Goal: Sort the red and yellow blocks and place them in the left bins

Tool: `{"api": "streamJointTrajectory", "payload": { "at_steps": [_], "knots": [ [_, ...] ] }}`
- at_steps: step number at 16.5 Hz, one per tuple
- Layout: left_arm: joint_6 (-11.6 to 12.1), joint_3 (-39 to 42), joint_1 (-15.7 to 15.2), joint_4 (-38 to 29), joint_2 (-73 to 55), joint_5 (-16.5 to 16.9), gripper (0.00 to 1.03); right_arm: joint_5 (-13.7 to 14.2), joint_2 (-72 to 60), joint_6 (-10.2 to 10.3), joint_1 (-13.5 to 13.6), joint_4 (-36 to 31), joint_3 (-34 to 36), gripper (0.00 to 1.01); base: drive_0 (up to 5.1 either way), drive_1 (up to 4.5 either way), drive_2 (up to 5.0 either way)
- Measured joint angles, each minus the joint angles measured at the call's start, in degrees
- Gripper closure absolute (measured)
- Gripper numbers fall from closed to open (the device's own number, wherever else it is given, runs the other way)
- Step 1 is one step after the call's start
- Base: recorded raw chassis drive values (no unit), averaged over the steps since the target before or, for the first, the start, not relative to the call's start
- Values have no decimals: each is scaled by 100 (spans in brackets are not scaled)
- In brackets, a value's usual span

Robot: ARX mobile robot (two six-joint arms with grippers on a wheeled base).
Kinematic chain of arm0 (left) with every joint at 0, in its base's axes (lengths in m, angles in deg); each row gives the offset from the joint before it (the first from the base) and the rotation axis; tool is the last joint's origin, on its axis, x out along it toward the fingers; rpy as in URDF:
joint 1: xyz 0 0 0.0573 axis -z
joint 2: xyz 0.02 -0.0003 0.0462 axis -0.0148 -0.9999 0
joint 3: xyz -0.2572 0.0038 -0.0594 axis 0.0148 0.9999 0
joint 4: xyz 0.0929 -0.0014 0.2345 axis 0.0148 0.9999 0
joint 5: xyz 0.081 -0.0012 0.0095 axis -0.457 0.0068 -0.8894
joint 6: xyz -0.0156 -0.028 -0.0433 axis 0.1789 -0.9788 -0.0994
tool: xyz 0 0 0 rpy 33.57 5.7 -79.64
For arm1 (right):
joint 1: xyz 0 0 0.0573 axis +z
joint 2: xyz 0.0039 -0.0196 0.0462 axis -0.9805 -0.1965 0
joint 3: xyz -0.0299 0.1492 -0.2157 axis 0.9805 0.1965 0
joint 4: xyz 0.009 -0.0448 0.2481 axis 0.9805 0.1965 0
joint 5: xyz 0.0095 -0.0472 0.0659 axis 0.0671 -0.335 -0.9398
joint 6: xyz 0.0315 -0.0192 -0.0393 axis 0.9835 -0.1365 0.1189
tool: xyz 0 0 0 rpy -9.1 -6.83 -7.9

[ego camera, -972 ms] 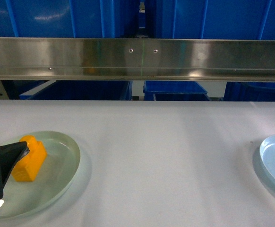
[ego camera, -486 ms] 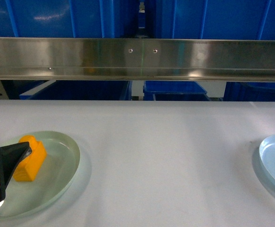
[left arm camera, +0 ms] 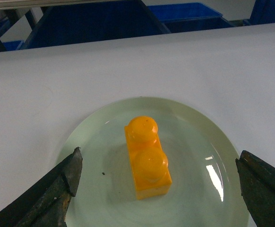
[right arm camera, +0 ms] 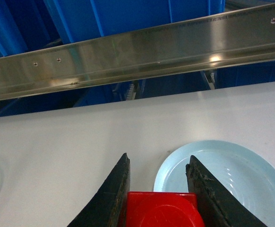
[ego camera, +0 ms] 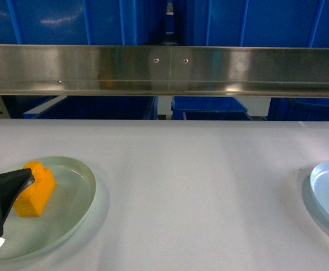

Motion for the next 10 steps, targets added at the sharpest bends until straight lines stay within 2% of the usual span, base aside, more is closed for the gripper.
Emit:
{"api": "streamJointTrajectory", "payload": {
  "at_steps": [2, 4, 6, 10],
  "knots": [
    [4, 0, 0, -11, 0, 4, 5, 0, 0, 2, 0, 0, -2, 72, 0, 0, 0],
    [20, -264, -181, 192, -175, 190, 5, -4, 0, 7, 0, 0, -2, 72, 0, 0, 0],
    [-26, -1788, -446, 1082, -702, 553, 5, -15, 0, 17, 0, -2, -2, 72, 0, 0, 0],
    [-59, -2542, -479, 1862, -1425, 745, 5, -15, 0, 20, 0, 0, -2, 72, 0, 0, 0]
  ]
}}
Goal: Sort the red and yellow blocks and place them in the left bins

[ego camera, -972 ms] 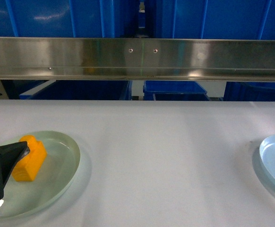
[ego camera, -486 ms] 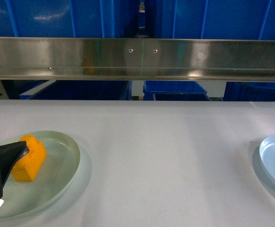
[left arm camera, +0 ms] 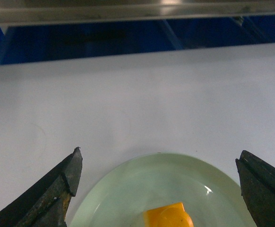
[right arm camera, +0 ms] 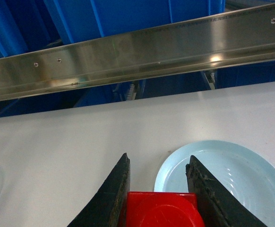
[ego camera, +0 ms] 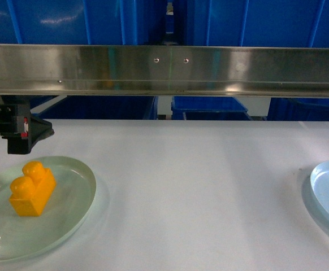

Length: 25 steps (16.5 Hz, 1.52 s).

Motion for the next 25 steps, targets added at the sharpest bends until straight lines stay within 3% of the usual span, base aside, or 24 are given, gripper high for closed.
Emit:
{"api": "streamJointTrajectory", "payload": {
  "at_steps": [6, 12, 15, 22, 25],
  "knots": [
    [-195, -291, -11, 487, -503, 66, 5, 0, 0, 0, 0, 0, 0, 72, 0, 0, 0],
    [-240, -216, 140, 313, -699, -111, 5, 0, 0, 0, 0, 0, 0, 72, 0, 0, 0],
    [-125, -2, 258, 42, -898, -387, 5, 0, 0, 0, 0, 0, 0, 72, 0, 0, 0],
    [184, 219, 367, -514, -1325, -688, 5, 0, 0, 0, 0, -2, 0, 72, 0, 0, 0],
    [254, 216, 361, -538, -1362, -752, 31, 0, 0, 0, 0, 0, 0, 72, 0, 0, 0]
  ]
}}
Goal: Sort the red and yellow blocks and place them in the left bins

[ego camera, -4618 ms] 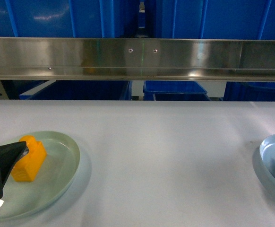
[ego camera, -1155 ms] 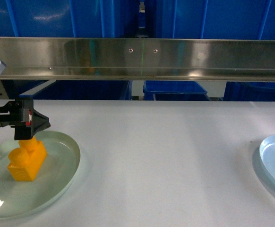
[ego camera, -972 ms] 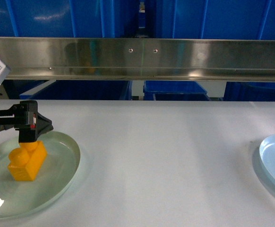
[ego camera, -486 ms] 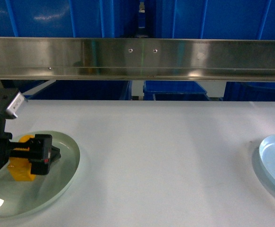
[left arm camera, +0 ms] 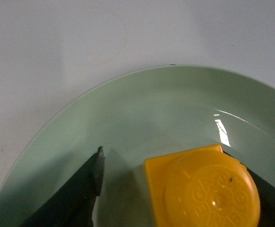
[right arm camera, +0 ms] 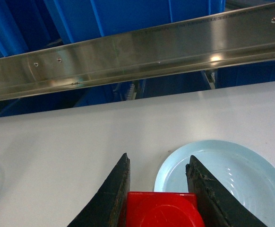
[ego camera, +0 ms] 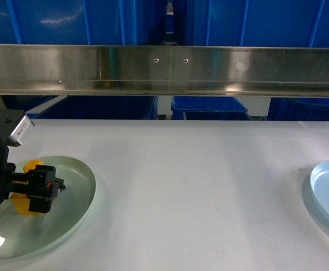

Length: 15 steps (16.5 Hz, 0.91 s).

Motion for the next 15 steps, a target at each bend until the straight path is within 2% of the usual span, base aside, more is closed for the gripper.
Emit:
{"api": "streamJointTrajectory", "payload": {
  "at_steps": [3, 5, 7, 9, 14, 15],
  "knots": [
    [0, 2, 2, 13, 0, 44, 61, 0, 0, 0, 0, 0, 0, 72, 0, 0, 0],
    [-4, 9, 9, 0, 9, 44, 75, -2, 0, 0, 0, 0, 0, 72, 0, 0, 0],
    [-4, 98, 7, 9, 157, 50, 76, 0, 0, 0, 0, 0, 0, 72, 0, 0, 0],
    [-48, 269, -61, -90, 623, 223, 76, 0, 0, 0, 0, -2, 0, 72, 0, 0, 0],
    [-136, 813, -229, 24, 2645, 356, 76, 0, 0, 0, 0, 0, 0, 72, 0, 0, 0],
    [-225, 935, -201, 173, 3132, 374, 76, -2, 0, 0, 0, 0, 0, 72, 0, 0, 0]
  ]
}}
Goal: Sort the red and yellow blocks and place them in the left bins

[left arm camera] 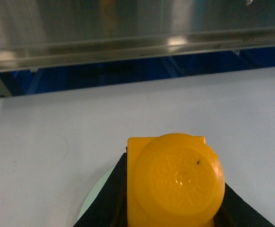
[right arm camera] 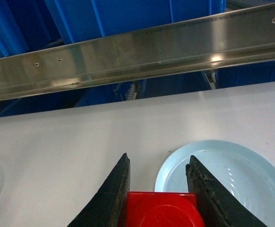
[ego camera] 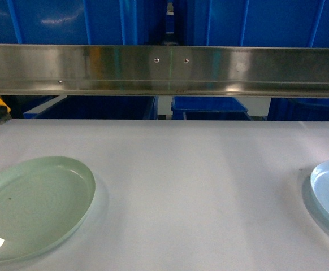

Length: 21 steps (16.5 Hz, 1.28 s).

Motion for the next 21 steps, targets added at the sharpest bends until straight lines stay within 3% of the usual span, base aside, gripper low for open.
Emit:
{"api": "streamJointTrajectory", "payload": {
  "at_steps": [3, 6, 9, 11, 13, 18, 20, 21],
  "knots": [
    [-37, 468, 105, 192, 1373, 127, 76, 2, 0, 0, 0, 0, 0, 72, 0, 0, 0],
    [-17, 841, 177, 601, 2308, -83, 76, 2, 0, 0, 0, 0, 0, 72, 0, 0, 0],
    [17, 953, 619, 782, 2638, -319, 76, 2, 0, 0, 0, 0, 0, 72, 0, 0, 0],
    [186, 1064, 822, 962, 2634, -358, 76, 2, 0, 0, 0, 0, 0, 72, 0, 0, 0],
    [293, 1082, 748, 857, 2527, -372, 76, 0, 0, 0, 0, 0, 0, 72, 0, 0, 0],
    [302, 973, -44, 549, 2223, -160, 76, 0, 0, 0, 0, 0, 0, 72, 0, 0, 0],
    [299, 920, 11, 619, 2262, -179, 76, 0, 0, 0, 0, 0, 0, 72, 0, 0, 0],
    [299, 909, 197, 739, 2302, -232, 76, 2, 0, 0, 0, 0, 0, 72, 0, 0, 0]
  ]
}}
